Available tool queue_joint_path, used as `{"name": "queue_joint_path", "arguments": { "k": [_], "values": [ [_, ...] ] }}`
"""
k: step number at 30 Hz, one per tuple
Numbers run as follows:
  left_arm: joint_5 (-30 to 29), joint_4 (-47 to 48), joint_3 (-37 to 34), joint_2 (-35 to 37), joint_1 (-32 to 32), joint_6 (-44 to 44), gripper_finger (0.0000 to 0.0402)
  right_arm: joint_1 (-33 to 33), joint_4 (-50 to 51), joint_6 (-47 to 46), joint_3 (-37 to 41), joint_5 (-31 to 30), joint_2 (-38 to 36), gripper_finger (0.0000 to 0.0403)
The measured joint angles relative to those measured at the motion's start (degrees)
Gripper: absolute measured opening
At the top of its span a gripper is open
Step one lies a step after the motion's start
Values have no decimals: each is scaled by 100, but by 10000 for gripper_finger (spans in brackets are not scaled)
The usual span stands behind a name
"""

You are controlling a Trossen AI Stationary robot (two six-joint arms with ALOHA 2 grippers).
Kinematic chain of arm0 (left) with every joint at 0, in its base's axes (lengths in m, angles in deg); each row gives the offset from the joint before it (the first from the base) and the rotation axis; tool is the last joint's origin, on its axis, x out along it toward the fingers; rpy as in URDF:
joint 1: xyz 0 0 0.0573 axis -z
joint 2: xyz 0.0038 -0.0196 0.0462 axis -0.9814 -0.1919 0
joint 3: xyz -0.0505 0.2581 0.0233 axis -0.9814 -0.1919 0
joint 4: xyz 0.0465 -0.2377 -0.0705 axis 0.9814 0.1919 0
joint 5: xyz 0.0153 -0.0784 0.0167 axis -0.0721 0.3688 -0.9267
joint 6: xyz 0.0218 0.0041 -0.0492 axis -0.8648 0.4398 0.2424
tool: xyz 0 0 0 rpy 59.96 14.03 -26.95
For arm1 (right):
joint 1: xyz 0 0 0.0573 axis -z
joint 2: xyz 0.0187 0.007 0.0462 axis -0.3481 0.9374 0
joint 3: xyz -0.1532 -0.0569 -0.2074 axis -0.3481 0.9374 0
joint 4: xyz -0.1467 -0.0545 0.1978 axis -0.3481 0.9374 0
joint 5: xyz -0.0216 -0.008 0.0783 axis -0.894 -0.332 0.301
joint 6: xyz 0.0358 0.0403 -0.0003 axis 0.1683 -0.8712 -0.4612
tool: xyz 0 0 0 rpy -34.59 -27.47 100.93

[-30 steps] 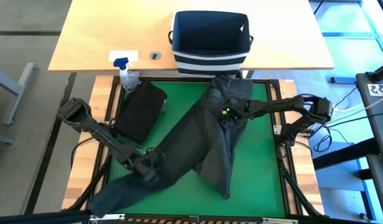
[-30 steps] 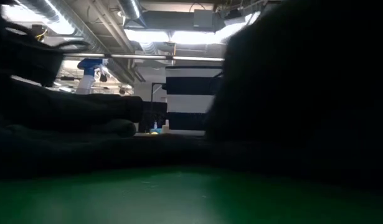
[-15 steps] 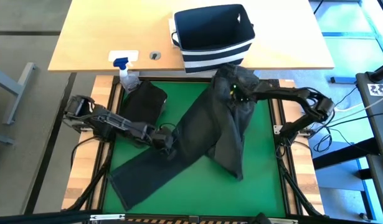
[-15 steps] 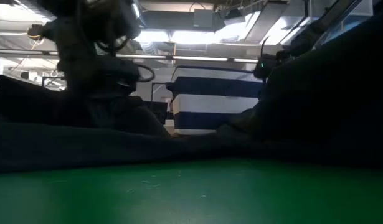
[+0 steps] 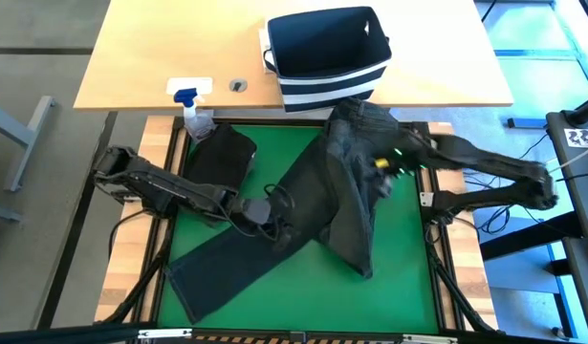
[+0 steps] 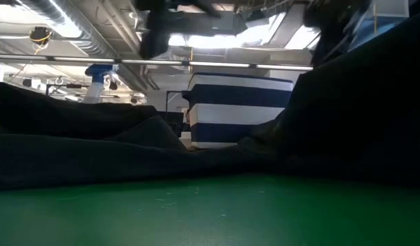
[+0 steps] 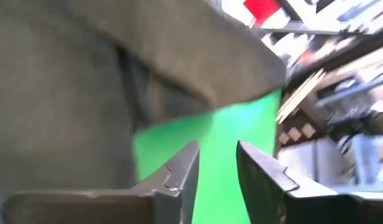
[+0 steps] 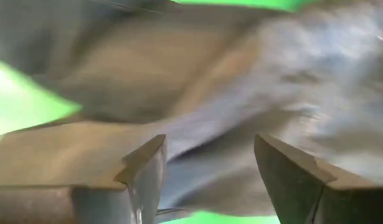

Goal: Fold Laundry from Bin
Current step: Fold the blue pants

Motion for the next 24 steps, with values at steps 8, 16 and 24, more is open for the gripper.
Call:
{"name": "queue_joint_path", "arguments": {
  "k": [8, 16, 24],
  "values": [
    [364, -1257, 164, -1243, -94, 0, 176, -2206, -353, -1082, 588, -394, -1312, 241],
    [930, -395, 2081, -3271, 132, -578, 184, -3263, -378, -1355, 1019, -649, -1369, 241],
    [63, 1133, 3204, -4047, -81, -630, 169, -3425, -372, -1354, 1050, -688, -1218, 241]
  ]
}}
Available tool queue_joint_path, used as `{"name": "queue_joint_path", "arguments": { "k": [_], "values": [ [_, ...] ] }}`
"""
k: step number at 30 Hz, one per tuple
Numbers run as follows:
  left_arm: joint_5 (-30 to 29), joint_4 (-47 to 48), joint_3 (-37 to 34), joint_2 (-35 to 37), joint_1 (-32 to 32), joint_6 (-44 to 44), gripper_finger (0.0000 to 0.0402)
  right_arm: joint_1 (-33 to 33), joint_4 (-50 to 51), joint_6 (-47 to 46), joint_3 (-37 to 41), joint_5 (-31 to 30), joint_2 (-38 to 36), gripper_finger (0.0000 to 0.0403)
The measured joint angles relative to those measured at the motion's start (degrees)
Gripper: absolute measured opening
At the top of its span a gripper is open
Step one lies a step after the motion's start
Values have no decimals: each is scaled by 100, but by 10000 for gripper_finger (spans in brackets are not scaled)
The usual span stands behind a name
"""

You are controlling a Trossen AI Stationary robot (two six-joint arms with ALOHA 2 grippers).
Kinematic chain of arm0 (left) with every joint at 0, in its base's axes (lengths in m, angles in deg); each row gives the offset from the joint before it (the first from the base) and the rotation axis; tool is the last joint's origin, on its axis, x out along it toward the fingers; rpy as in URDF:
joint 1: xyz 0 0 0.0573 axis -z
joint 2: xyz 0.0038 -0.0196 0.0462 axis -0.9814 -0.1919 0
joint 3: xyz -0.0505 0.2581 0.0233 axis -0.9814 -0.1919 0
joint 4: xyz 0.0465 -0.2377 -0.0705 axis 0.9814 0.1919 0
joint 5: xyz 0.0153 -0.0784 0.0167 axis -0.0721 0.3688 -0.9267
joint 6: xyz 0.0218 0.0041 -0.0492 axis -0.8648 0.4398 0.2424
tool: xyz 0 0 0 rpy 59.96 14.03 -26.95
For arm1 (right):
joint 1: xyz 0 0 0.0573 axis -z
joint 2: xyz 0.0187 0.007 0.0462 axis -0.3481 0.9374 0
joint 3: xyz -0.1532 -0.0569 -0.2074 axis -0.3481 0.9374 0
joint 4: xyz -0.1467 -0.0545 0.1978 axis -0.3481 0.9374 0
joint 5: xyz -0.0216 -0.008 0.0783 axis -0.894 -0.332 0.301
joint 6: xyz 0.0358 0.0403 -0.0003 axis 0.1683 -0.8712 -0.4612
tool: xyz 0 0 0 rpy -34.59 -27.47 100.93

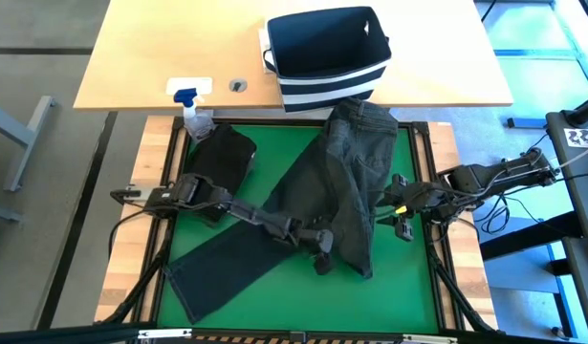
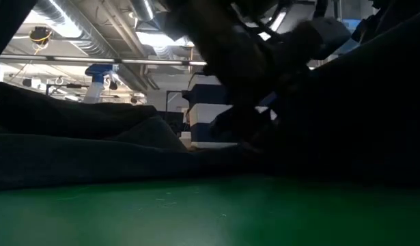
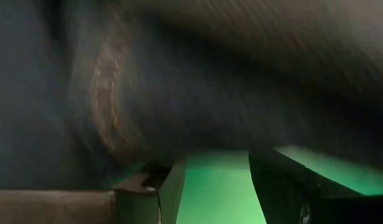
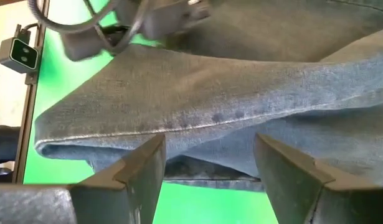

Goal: Fold Laundry from Bin
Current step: Fold the blue pants

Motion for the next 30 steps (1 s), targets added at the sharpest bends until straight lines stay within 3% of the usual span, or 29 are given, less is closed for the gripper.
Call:
{"name": "queue_joint_path", "arguments": {
  "k": [3, 6, 11, 14, 17, 23, 30],
  "values": [
    [-411, 65, 194, 4, -157, -289, 165, 3, 6, 2, 0, 0, 2, 241],
    [-329, 351, 536, 4, -271, -559, 163, 3, 13, -1, 0, 5, -1, 241],
    [-21, 1691, 1466, 15, -420, -1071, 163, 3, 15, -20, -2, 48, -1, 241],
    [-247, 2666, 2074, 15, -466, -1382, 163, 3, 17, -19, -2, 48, -1, 241],
    [-388, 3018, 2463, 34, -486, -1669, 163, 3, 16, 5, -2, 48, -1, 241],
    [-393, 3315, 2484, 26, -460, -2010, 163, 3, 18, 45, -4, 48, -1, 241],
    [-173, 3532, 1869, 23, -409, -2684, 163, 3, 15, 45, -4, 48, -1, 241]
  ]
}}
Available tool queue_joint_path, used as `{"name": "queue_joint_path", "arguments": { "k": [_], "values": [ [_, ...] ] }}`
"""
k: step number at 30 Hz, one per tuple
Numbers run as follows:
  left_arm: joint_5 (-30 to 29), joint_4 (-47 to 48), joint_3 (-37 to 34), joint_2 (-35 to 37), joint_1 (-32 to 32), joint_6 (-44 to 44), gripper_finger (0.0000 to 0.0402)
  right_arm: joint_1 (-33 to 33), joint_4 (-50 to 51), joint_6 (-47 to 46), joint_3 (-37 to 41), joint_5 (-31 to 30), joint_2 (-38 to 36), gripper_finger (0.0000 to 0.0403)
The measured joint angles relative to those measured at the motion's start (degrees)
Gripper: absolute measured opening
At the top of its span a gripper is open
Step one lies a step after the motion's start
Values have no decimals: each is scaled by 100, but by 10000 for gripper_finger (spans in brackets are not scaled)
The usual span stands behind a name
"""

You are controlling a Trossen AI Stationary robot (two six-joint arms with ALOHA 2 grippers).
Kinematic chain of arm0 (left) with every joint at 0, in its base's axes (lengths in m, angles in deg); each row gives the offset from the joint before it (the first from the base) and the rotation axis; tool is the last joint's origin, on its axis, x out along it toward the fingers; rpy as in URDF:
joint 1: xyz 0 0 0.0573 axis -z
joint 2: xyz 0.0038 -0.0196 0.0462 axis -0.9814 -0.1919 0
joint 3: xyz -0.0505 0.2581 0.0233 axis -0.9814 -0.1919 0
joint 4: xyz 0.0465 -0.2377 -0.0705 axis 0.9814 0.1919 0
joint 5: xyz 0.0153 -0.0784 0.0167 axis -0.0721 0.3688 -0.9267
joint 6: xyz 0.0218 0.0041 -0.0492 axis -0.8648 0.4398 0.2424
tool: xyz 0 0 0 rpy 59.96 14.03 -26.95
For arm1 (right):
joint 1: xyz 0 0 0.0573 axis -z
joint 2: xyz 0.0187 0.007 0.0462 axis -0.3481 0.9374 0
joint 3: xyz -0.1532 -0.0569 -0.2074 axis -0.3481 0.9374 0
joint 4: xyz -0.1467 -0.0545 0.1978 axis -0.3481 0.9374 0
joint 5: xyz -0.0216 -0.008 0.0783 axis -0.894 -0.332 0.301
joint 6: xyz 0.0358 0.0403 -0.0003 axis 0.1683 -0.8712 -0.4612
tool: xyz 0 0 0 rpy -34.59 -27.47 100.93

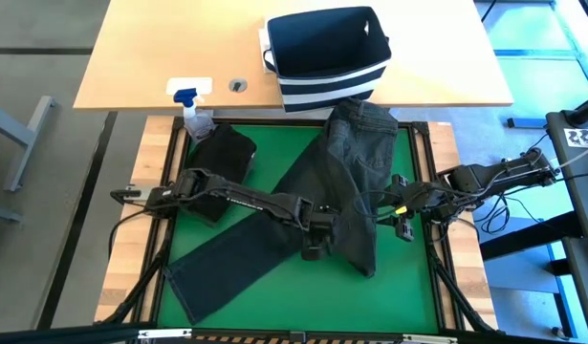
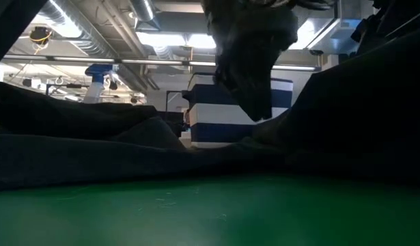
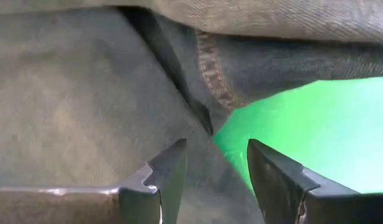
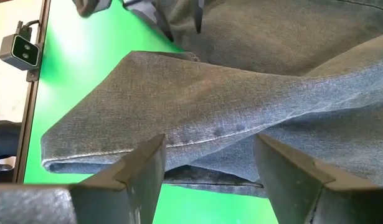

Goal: Fold Laundry from Bin
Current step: Fold the blue pants

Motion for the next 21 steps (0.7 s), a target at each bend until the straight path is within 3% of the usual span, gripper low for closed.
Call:
{"name": "queue_joint_path", "arguments": {
  "k": [4, 7, 16, 21],
  "values": [
    [164, -729, -456, 0, 74, -986, 162, 0, 0, 2, 0, 0, 0, 241],
    [-177, -1242, -661, -11, 142, -1294, 162, 0, 2, 2, 0, 2, 0, 241],
    [-358, -2153, -664, -31, 136, -1323, 162, 0, 0, -50, -2, 0, 0, 241],
    [-522, -2627, -664, -42, 109, -862, 159, 0, 2, -62, -2, -4, 0, 241]
  ]
}}
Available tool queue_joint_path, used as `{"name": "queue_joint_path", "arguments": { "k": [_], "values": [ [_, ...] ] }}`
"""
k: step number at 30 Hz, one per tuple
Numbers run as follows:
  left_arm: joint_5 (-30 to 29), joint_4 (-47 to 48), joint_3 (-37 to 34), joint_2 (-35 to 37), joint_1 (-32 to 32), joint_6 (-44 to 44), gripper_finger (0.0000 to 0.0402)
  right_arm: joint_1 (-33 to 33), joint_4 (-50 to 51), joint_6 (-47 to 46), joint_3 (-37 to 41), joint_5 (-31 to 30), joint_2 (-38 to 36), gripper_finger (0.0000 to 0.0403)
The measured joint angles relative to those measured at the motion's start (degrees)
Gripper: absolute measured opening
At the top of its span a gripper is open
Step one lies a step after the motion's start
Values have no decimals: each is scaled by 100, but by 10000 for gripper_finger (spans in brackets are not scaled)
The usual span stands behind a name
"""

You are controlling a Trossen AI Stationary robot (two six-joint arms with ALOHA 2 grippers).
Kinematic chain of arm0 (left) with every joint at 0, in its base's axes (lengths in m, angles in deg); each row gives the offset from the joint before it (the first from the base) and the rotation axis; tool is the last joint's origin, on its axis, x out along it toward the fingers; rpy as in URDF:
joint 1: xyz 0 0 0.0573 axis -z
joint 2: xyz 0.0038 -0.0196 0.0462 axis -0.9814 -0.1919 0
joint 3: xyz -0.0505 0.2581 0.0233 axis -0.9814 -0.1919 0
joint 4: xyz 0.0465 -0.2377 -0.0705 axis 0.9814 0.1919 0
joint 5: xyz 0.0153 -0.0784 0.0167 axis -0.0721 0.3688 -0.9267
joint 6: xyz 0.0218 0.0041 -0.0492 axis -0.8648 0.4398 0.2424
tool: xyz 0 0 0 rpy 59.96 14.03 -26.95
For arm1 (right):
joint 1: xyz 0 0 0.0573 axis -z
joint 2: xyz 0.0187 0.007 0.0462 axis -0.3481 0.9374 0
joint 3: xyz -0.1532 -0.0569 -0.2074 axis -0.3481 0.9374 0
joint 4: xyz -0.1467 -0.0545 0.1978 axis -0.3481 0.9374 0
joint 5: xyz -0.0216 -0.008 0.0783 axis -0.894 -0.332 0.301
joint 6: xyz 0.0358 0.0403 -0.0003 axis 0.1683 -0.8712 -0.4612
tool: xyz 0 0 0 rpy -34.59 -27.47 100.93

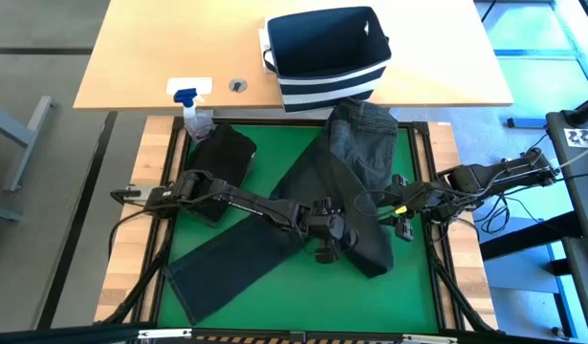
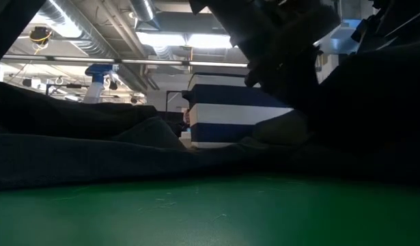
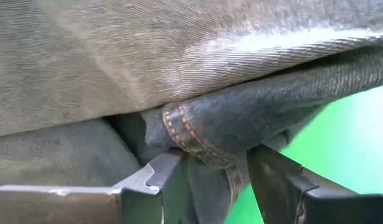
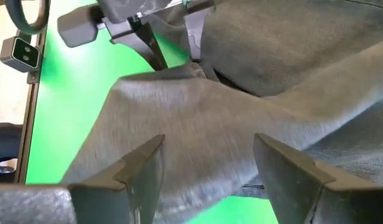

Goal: Fold Laundry from Bin
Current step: Fold the blue pants

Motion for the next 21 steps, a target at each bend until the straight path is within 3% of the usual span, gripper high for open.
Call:
{"name": "queue_joint_path", "arguments": {
  "k": [4, 9, 15, 21],
  "values": [
    [84, -288, -1, 0, -46, 472, 119, 0, -4, 19, 0, -82, 0, 241],
    [794, -647, 14, 11, -153, 891, 21, 2, -2, 28, 0, -192, 0, 241],
    [2026, -225, 507, 326, -244, 1743, 11, 2, 19, 65, -6, -294, -1, 241],
    [3006, 1158, 989, 859, -286, 2317, 6, 2, 92, 65, -9, -352, -4, 241]
  ]
}}
